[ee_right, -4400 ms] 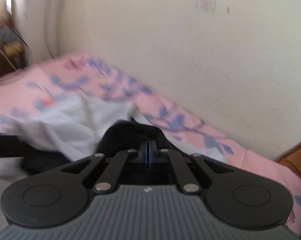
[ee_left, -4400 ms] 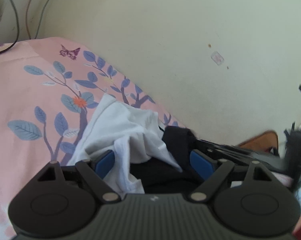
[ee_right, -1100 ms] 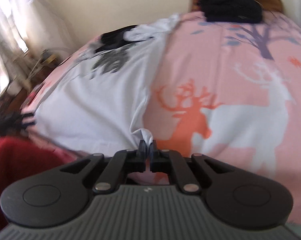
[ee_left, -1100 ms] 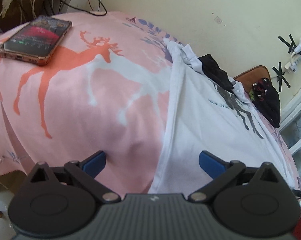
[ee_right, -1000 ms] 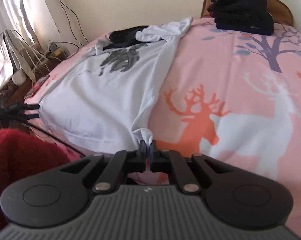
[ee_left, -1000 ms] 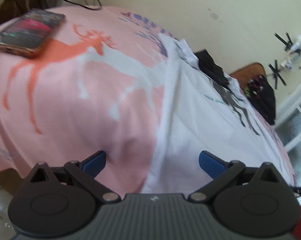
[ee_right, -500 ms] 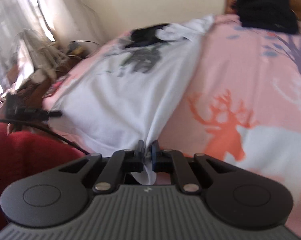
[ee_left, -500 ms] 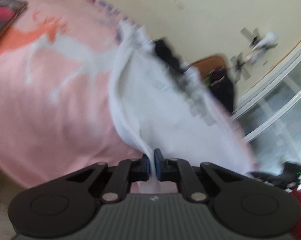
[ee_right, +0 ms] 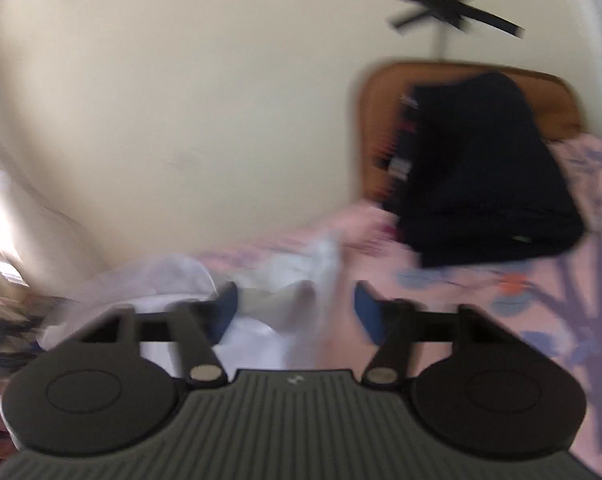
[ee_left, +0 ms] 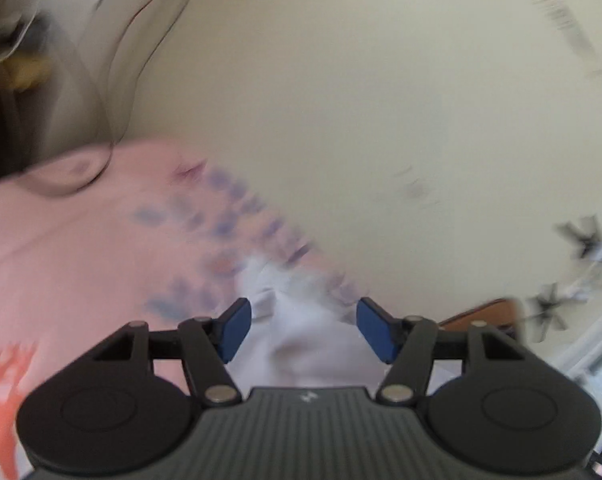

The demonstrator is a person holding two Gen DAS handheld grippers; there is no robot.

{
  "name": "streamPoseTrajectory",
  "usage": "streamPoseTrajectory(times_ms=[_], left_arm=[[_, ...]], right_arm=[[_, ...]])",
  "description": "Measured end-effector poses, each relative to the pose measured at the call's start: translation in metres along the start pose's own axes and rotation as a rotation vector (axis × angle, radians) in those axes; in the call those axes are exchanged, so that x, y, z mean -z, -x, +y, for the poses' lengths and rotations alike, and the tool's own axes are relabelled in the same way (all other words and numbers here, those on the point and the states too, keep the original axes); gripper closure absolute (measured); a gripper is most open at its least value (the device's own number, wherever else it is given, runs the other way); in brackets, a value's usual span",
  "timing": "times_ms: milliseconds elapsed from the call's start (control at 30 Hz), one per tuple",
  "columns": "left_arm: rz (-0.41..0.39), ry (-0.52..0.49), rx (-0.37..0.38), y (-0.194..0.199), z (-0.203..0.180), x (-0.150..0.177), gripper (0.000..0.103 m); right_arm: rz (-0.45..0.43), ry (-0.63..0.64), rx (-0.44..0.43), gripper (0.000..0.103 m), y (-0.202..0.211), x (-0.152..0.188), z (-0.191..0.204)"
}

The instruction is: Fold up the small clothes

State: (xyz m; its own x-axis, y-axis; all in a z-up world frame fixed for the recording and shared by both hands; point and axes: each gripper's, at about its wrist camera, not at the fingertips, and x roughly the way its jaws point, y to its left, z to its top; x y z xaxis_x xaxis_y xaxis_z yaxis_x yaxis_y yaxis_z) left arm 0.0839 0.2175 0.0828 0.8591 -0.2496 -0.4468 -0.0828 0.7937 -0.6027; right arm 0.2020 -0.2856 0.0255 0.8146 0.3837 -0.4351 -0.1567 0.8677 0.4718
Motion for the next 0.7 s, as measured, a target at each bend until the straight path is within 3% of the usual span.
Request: streamPoseTrajectory(times_ms=[33, 67, 133, 233, 333, 400, 433, 467, 500, 533, 600, 700], left_arm=[[0.027, 0.01, 0.03, -0.002, 0.007, 0.005, 0.041], [0.032, 0.009, 0.042, 0.002, 0.013, 0.014, 0.029], [0.019, -0.01, -0.009, 0.01, 0.022, 0.03, 0.011], [0.083, -0.034, -0.036, 0.006, 0.029, 0.046, 0.009], [0.154, -0.094, -0.092, -0.012, 0.022, 0.055, 0.008], [0.188, -0.133, -0.136, -0.025, 0.018, 0.06, 0.025], [0.217, -0.14, -0.134, -0.023, 0.025, 0.061, 0.069], [0.254, -0.135, -0.144, -0.025, 0.025, 0.061, 0.094], [0.265, -0.117, -0.144, -0.018, 0.03, 0.061, 0.094], [0.262, -0.1, -0.127, -0.007, 0.032, 0.059, 0.095], [0.257, -0.093, -0.093, 0.016, 0.032, 0.057, 0.098], [0.275, -0.153, -0.12, 0.03, 0.027, 0.062, 0.097]], right_arm=[[0.01, 0.0, -0.019, 0.035, 0.005, 0.005, -0.006], [0.019, -0.01, -0.058, 0.036, 0.015, 0.014, -0.013], [0.033, -0.032, -0.086, 0.035, 0.034, 0.032, -0.025], [0.102, -0.045, -0.077, 0.035, 0.043, 0.057, -0.029], [0.122, 0.04, -0.055, 0.035, 0.038, 0.066, -0.015], [0.133, 0.074, -0.052, 0.036, 0.022, 0.068, -0.003], [0.152, 0.075, -0.057, 0.041, 0.015, 0.068, 0.0], [0.177, 0.074, -0.069, 0.078, 0.005, 0.069, 0.002], [0.204, 0.071, -0.074, 0.097, 0.003, 0.071, 0.004], [0.193, 0.066, -0.072, 0.1, 0.006, 0.071, 0.005], [0.156, 0.103, -0.092, 0.1, 0.033, 0.07, 0.006], [0.138, 0.12, -0.026, 0.1, 0.068, 0.076, 0.0]])
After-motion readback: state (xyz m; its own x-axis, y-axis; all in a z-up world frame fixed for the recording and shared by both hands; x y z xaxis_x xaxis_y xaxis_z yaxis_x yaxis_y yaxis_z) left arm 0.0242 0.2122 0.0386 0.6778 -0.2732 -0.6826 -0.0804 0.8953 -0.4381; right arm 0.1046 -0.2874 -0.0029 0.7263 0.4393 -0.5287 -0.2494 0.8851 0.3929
